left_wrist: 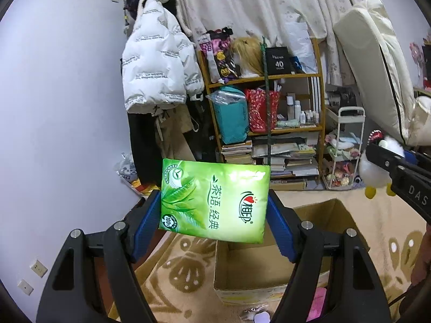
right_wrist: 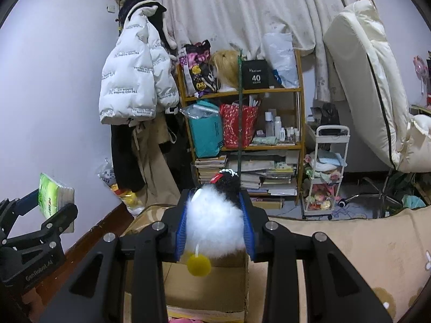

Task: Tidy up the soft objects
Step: 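Lift the green pack with the left tool while the right tool carries the penguin over the box, then open the left tool to drop the green pack while the right tool releases the penguin into the box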

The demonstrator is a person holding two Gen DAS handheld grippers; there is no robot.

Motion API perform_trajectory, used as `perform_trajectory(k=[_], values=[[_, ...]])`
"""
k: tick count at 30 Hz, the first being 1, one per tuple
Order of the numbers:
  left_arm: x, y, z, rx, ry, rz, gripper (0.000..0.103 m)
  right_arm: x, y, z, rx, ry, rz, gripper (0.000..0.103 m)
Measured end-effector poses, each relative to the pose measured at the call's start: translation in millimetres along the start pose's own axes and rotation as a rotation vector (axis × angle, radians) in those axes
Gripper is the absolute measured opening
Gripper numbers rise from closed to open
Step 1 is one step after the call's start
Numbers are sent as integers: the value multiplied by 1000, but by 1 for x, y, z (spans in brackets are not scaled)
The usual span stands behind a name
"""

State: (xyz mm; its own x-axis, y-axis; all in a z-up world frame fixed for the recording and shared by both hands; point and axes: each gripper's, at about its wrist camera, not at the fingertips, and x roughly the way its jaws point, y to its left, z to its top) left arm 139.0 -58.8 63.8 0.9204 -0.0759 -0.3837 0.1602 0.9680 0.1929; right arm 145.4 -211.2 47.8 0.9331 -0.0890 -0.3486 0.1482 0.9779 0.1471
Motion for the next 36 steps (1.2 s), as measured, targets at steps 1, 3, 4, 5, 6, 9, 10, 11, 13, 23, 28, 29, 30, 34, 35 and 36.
perform_trajectory(k=[1,3,4,5,6,9,10,11,13,23,28,29,30,34,35,36], values=[[3,-1,-2,0,7,-4,74,3,-1,-3,0,5,5,36],[11,-2,-7,-4,26,-11,74,11,-1,-9,-7,17,18,36],[16,-3,-11,-7,39,-13,74,15,0,-11,-12,24,21,36],[19,-4,-13,-6,46,-15,74,19,0,-14,-16,35,24,36],[24,-5,-17,-4,58,-19,74,24,1,-17,-17,49,29,36],[39,-6,-27,9,109,-44,74,34,2,-28,-5,80,51,36],[42,-7,-30,14,121,-52,74,37,2,-30,-5,90,55,36],[46,-8,-35,21,134,-60,74,41,3,-34,-7,101,59,36],[52,-11,-41,27,153,-65,74,48,3,-41,-11,125,66,36],[74,-18,-61,16,246,-113,75,72,-3,-64,-4,244,98,38],[80,-18,-68,4,286,-117,75,76,-2,-70,-14,264,100,38],[80,-18,-68,1,290,-117,76,75,-2,-70,-19,264,99,38],[81,-18,-69,-1,295,-113,80,75,-1,-70,-24,265,98,38],[80,-15,-69,5,284,-79,93,76,-2,-71,-16,271,96,40],[81,-15,-69,5,288,-77,93,77,-3,-72,-6,275,103,41],[81,-14,-68,5,294,-77,94,78,-4,-72,2,278,107,44]])
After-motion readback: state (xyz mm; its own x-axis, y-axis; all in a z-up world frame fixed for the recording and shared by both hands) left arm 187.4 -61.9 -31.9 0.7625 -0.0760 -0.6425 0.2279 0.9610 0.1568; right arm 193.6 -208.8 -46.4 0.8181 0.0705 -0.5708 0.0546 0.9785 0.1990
